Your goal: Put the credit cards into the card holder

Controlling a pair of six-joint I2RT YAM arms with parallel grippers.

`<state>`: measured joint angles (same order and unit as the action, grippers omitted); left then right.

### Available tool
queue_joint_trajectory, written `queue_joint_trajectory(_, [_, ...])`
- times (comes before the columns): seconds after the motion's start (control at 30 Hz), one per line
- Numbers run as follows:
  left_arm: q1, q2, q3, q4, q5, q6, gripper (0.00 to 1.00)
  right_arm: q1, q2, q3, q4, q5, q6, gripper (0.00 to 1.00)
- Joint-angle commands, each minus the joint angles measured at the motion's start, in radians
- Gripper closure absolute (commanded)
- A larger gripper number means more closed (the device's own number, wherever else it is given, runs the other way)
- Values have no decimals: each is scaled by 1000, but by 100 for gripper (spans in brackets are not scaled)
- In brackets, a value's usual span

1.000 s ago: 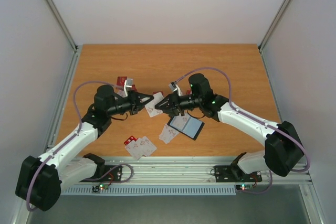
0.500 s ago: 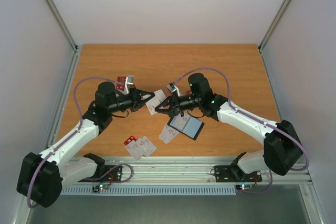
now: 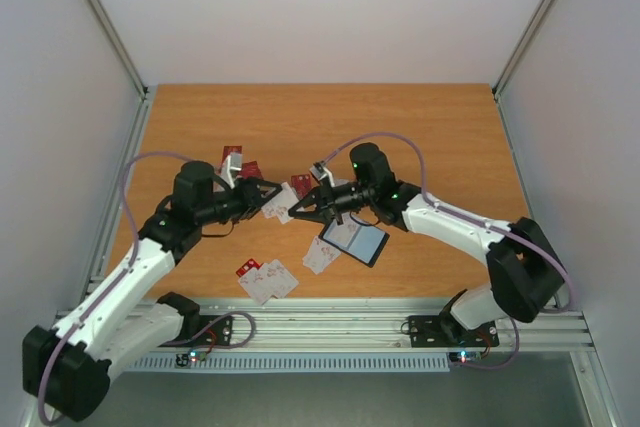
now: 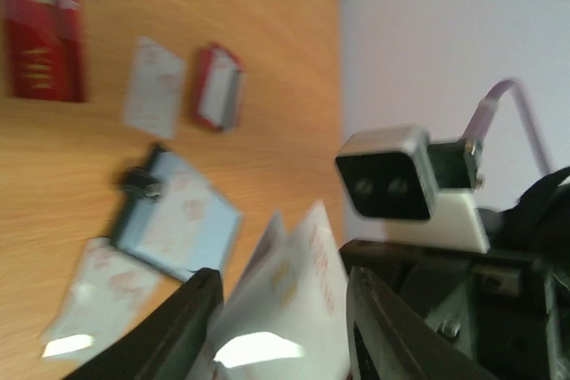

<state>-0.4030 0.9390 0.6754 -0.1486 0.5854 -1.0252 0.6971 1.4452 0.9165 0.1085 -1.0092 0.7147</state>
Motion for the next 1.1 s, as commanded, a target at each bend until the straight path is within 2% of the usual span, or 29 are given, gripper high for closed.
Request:
queue_joint_trajectory(0.0, [3, -102, 13, -370, -204, 141, 54, 4, 111, -51, 188, -37, 100, 99])
queue_joint_trajectory(0.03, [3, -120, 13, -413, -235, 156, 50, 4, 138, -59, 223, -39, 120, 99])
queue_joint_trajectory(0.13, [3, -167, 21, -503, -309, 201, 26, 4, 162, -76, 267, -26, 145, 99])
queue_joint_trajectory(0.17, [3, -180, 26, -522, -326, 210, 16, 4, 156, -73, 249, -19, 135, 99])
queue_joint_trajectory(0.2, [3, -186, 34, -544, -345, 216, 3, 4, 149, -64, 211, -15, 110, 99])
queue_joint_trajectory(0.23, [3, -187, 45, -562, -359, 225, 1, 4, 141, -51, 158, -10, 78, 99])
queue_joint_trajectory(0.4, [3, -172, 79, -575, -334, 262, 1, 2, 94, 22, -129, 26, -95, 99])
queue_joint_trajectory(0.53, [3, -181, 51, -386, -174, 229, 5, 1, 34, 50, -220, 78, -138, 99])
queue_joint_trajectory(0.77, [3, -154, 36, -30, -18, 21, 14, -8, -76, 78, -223, 155, -97, 99])
queue_joint_trajectory(0.87, [3, -149, 15, 78, -14, -94, 18, -8, -111, 91, -215, 185, -71, 99])
queue_joint_trajectory(1.07, [3, -117, -27, 277, 20, -227, 26, -9, -149, 104, -126, 206, 4, 99])
